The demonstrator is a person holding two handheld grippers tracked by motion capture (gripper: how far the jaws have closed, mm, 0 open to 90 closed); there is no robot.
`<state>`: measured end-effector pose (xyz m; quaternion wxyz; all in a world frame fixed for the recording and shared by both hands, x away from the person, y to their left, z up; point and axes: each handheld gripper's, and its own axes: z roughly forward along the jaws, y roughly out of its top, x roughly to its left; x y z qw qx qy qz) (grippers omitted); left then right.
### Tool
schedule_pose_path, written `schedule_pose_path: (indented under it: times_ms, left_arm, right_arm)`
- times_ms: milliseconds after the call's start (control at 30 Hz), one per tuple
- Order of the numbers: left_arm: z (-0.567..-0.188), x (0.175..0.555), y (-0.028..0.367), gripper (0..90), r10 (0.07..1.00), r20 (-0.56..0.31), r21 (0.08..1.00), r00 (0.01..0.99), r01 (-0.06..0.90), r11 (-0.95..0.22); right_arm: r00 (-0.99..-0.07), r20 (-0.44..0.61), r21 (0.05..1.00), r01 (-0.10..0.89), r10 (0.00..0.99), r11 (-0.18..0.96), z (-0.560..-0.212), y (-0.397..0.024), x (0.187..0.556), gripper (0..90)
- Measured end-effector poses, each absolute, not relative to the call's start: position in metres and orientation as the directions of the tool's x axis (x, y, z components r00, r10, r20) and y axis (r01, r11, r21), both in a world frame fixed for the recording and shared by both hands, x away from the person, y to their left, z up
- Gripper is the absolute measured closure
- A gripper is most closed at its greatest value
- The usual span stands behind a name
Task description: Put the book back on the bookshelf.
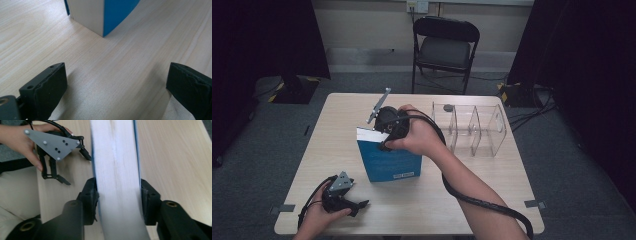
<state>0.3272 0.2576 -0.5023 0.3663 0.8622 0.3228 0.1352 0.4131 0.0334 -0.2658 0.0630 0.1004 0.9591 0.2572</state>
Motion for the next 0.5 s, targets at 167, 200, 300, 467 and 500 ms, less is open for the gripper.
schedule_pose_path:
  times_ms: [167,200,300,467,500]
  left_arm:
    - [-0.5023,0.3271,0.2576,2.7,0.656,-0.004,0.719,0.755,0.458,-0.523]
    - [-0.5022,0.3272,0.2576,2.7,0.655,-0.003,0.719,0.755,0.457,-0.524]
    - [-0.5022,0.3275,0.2577,2.7,0.654,-0.002,0.719,0.757,0.456,-0.525]
    - [-0.5024,0.3277,0.2573,2.4,0.657,-0.001,0.721,0.754,0.455,-0.522]
    - [-0.5024,0.3277,0.2573,2.5,0.657,-0.001,0.721,0.754,0.455,-0.522]
  right_arm:
    - [-0.962,-0.034,0.519,0.213,0.269,0.828,-0.2658,0.0324,0.4113,60.5]
    - [-0.954,-0.016,0.516,0.247,0.298,0.820,-0.2653,0.0324,0.4103,60.7]
    - [-0.950,-0.021,0.497,0.262,0.313,0.827,-0.2640,0.0362,0.4085,60.6]
    - [-0.957,-0.037,0.501,0.232,0.288,0.834,-0.2640,0.0368,0.4113,59.0]
    - [-0.957,-0.037,0.501,0.232,0.288,0.834,-0.2640,0.0368,0.4113,59.0]
